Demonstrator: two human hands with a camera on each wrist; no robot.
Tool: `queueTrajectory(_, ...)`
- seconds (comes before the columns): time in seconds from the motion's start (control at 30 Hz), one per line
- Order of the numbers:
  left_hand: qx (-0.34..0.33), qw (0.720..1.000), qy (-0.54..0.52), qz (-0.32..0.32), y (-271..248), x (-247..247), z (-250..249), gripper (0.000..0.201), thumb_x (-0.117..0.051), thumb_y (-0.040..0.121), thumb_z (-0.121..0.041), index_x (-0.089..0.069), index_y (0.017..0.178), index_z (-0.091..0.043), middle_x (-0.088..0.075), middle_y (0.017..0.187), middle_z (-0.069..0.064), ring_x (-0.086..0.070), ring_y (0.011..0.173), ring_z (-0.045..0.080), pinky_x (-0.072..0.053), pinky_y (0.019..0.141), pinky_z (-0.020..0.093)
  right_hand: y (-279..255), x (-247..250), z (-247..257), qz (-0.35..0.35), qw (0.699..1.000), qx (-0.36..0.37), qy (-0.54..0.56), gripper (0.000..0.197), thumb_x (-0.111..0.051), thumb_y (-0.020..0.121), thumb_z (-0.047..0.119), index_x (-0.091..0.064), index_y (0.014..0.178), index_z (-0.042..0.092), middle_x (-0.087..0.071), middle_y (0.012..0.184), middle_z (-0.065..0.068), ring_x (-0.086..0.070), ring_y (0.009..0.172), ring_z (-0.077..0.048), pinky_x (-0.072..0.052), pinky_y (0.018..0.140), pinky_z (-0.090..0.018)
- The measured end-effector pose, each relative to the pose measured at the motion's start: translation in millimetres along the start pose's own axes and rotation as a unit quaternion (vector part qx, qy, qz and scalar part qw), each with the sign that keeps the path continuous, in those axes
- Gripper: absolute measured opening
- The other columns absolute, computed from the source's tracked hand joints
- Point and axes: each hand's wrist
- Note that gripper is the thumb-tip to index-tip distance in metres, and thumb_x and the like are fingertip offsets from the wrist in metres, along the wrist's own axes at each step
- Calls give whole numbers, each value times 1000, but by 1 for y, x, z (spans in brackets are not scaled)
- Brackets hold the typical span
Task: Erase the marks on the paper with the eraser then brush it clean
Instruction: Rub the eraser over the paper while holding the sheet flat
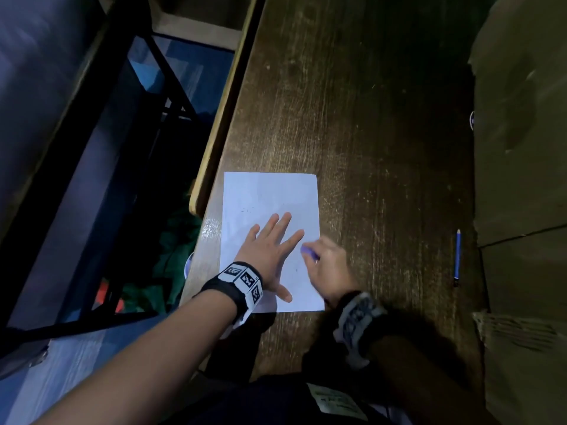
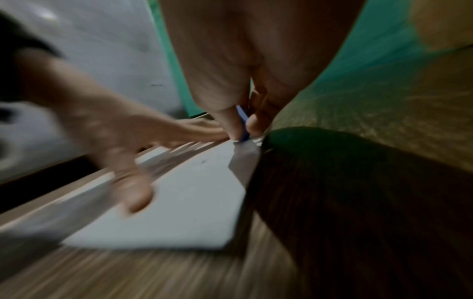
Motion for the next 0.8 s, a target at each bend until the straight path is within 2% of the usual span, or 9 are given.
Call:
queueTrajectory(0.1,4,1000,-3,1,0,-2,-1,143,-78,59,-79,13,160,-33,34,163,8,25,152,32,-1,123,58,-53,-2,10,91,993,80,6,6,-68,85,6,-72,90,6,-61,80,-6,-56,68,-15,-47,65,-27)
queueTrajectory(0.17,4,1000,-6,1,1,0,0,143,-77,60,-80,14,160,-33,35,163,8,26,152,31,-1,123,58,-41,4,6,126,990,62,21,7,-66,85,11,-73,87,8,-61,78,-3,-51,67,-9,-44,64,-26)
queueTrajectory(0.23,1,1000,-6,4,1,0,0,144,-77,60,-80,15,160,-33,36,162,7,27,152,30,1,123,56,-4,6,0,62,997,33,17,8,-66,86,10,-74,88,10,-61,79,-3,-50,68,-6,-44,66,-25)
queueTrajectory(0.33,1,1000,-9,2,1,1,1,145,-77,59,-80,16,160,-33,35,163,6,27,152,28,3,123,53,32,8,-3,-36,999,-30,1,10,-68,89,9,-74,97,9,-62,88,-2,-57,73,-11,-50,70,-23)
queueTrajectory(0.43,-8,1000,-23,-19,-5,-2,3,143,-76,59,-81,10,161,-31,30,165,5,23,153,26,0,124,51,1,3,4,29,998,54,-11,9,-67,88,4,-72,93,10,-59,83,-2,-55,72,-13,-47,70,-25)
queueTrajectory(0.5,-25,999,-29,-37,-15,-6,7,138,-75,62,-80,3,162,-26,22,168,5,16,155,26,-5,125,49,-31,6,3,90,992,93,2,10,-66,87,2,-71,92,10,-57,82,-2,-53,74,-10,-43,73,-19)
queueTrajectory(0.6,-12,993,-93,-75,-41,-16,33,126,-72,69,-78,-8,163,-25,11,170,-1,10,156,21,-13,126,46,-55,16,-8,99,991,84,30,12,-70,81,1,-72,87,11,-56,78,1,-43,72,7,-34,73,-4)
queueTrajectory(0.7,28,986,-134,-92,-64,-22,66,130,-71,65,-82,-4,163,-29,17,168,-11,9,156,15,-19,125,44,-66,19,-18,79,993,71,45,16,-76,75,3,-74,85,15,-64,78,6,-53,69,5,-41,67,-8)
queueTrajectory(0.8,50,990,-114,-70,-65,-21,74,148,-73,55,-86,7,163,-21,22,167,-10,15,154,14,-11,127,41,-65,20,-9,91,995,25,28,16,-79,74,11,-74,86,22,-64,76,13,-55,67,4,-42,66,-8)
Point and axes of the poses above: each hand's wrist, its own y-axis towards the middle knuckle, its own x-axis out of the back of the hand, z = x × y
